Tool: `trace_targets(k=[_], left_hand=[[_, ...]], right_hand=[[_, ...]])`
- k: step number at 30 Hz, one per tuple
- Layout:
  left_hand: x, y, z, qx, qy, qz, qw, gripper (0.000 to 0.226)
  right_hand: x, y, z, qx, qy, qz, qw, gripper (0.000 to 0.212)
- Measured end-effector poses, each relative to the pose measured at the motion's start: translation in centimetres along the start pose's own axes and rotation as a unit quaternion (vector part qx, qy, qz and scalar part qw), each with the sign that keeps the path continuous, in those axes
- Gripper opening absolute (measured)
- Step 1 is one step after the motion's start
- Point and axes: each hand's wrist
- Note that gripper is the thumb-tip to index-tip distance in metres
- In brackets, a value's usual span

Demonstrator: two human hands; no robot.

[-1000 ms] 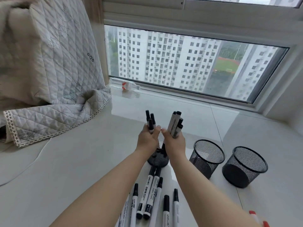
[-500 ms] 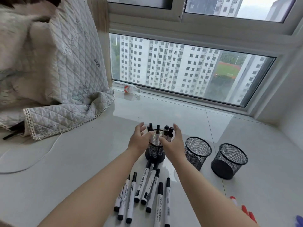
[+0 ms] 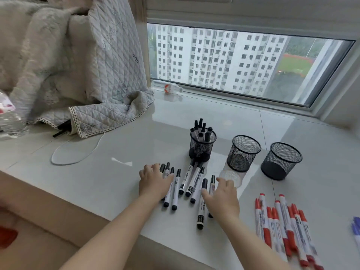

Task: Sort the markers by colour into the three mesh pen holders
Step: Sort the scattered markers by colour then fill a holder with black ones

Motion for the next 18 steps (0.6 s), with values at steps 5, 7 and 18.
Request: trace_targets(k=[5, 7, 18], left_hand=[[1.4, 1.4, 0.1, -0.085, 0.018, 0.013, 0.996, 0.07], [1.5, 1.8, -0.2, -0.103, 0.016, 0.031, 0.994, 0.07], [0.1, 2.2, -0.8, -0.138, -0.012, 0.073, 0.988, 0.063]], right_hand=[[1.5, 0.8, 0.3, 0.059, -0.021, -0.045, 0.997, 0.06], [1.3, 0.7, 0.3, 0.072, -0.01, -0.051, 0.996, 0.058], [-2.0, 1.3, -1.1, 0.098, 0.066, -0.062, 0.991, 0.058]])
Point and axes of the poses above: each hand's wrist, its own x-axis away from the middle knuckle, its own y-axis out of the palm, z = x × y, and after that the axes turned 8 degrees about -y, right-handed
